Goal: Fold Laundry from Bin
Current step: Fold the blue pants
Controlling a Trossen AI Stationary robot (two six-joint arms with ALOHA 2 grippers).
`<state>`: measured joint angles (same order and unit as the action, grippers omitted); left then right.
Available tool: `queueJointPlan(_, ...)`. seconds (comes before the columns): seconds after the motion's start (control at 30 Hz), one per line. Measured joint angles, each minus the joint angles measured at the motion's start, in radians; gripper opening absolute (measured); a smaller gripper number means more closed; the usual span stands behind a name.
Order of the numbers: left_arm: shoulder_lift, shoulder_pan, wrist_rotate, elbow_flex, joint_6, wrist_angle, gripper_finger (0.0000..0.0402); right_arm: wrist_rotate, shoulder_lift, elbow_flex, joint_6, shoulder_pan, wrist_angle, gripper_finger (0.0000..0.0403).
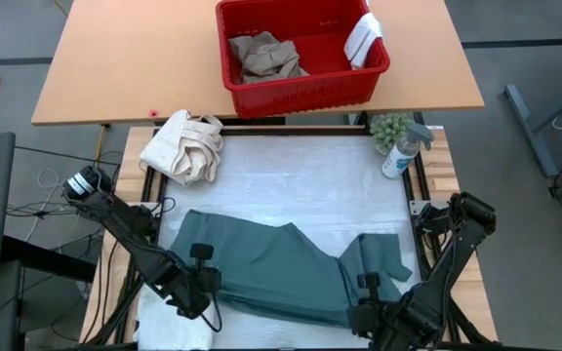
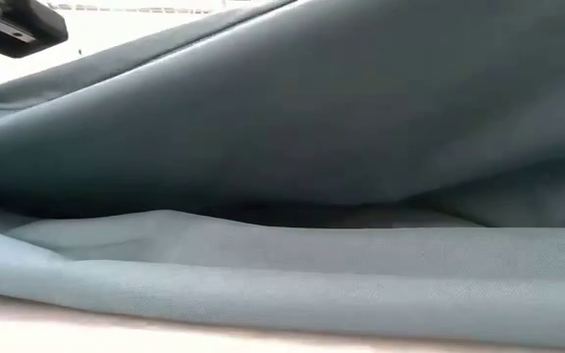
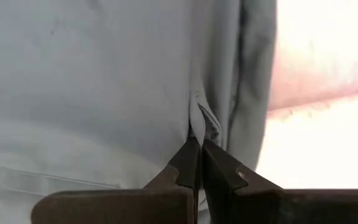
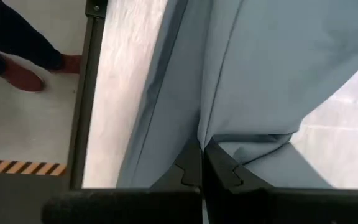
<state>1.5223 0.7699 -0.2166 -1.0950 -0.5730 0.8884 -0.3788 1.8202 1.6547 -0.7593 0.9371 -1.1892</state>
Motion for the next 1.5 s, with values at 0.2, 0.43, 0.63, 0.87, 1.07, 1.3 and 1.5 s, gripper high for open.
queueJointPlan(0.2, 0.0, 0.017, -0.004, 0.0, 0.037, 0.007, 0.0, 0.051, 0.0, -0.101, -0.052, 0.002, 0.103, 0.0019)
queueJointPlan(0.43, 0.0, 0.016, 0.004, 0.0, 0.029, 0.01, 0.0, 0.062, 0.001, -0.183, -0.019, -0.008, 0.174, 0.0022)
queueJointPlan(0.63, 0.0, 0.016, 0.01, 0.0, 0.041, 0.011, 0.0, 0.119, 0.001, -0.214, 0.048, -0.012, 0.222, 0.0055)
queueJointPlan(0.87, 0.0, 0.016, 0.012, 0.006, 0.112, 0.004, 0.0, 0.142, 0.001, -0.22, 0.061, -0.014, 0.258, 0.0061)
queueJointPlan(1.07, 0.0, 0.016, 0.083, 0.038, 0.128, -0.034, 0.0, 0.142, 0.001, -0.22, 0.01, -0.017, 0.25, 0.0067)
queueJointPlan(1.3, -0.012, 0.017, 0.087, 0.038, 0.143, -0.132, 0.0015, 0.091, -0.011, -0.219, -0.045, -0.017, 0.232, 0.0089)
queueJointPlan(1.5, -0.011, 0.017, 0.055, 0.038, 0.239, -0.188, 0.0033, 0.04, -0.008, -0.219, -0.028, -0.019, 0.249, 0.0111)
